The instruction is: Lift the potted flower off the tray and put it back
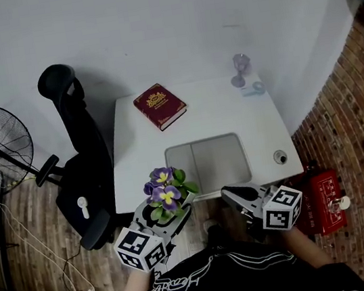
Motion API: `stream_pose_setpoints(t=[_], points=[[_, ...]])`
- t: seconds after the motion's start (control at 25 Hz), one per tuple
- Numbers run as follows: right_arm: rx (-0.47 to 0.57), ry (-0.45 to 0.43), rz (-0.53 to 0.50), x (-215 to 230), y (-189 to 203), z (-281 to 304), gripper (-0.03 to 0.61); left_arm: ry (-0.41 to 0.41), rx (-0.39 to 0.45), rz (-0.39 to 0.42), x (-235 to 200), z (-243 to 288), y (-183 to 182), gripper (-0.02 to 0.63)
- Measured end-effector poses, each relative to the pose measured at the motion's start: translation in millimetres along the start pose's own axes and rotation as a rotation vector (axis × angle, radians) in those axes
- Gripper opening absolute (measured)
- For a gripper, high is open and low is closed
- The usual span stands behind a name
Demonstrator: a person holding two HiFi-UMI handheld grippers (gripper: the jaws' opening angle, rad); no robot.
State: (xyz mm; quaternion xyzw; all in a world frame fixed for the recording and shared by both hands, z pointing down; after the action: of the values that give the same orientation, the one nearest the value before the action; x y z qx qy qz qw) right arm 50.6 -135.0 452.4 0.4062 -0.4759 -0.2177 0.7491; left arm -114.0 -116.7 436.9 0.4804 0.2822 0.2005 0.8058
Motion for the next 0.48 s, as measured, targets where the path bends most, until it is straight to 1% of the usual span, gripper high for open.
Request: stream_pose_setpoints(t=[0.2,0.48], points=[[-0.018,0.004,-0.017,10,-10,4,-0.002,-0.019,0.002,-0.007,-10,13,-6,0.353],[-0.012,-0.005,-0.035,27,-32,13,-0.002,-0.037,-0.008,-0.023,-34,39,-16,0.354]])
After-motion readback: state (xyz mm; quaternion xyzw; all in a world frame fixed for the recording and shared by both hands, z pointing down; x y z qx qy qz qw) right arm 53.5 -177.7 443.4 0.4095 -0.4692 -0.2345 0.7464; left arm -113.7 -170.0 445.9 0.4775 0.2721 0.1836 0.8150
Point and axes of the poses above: the fingertips, and each gripper's own axes: z forward along the fingers, x to its right, y out of its underside, the point moved 3 cm from there along -z, backward along the fingers, and after that the axes turned 5 degrees about -x, right-handed, at the moved point
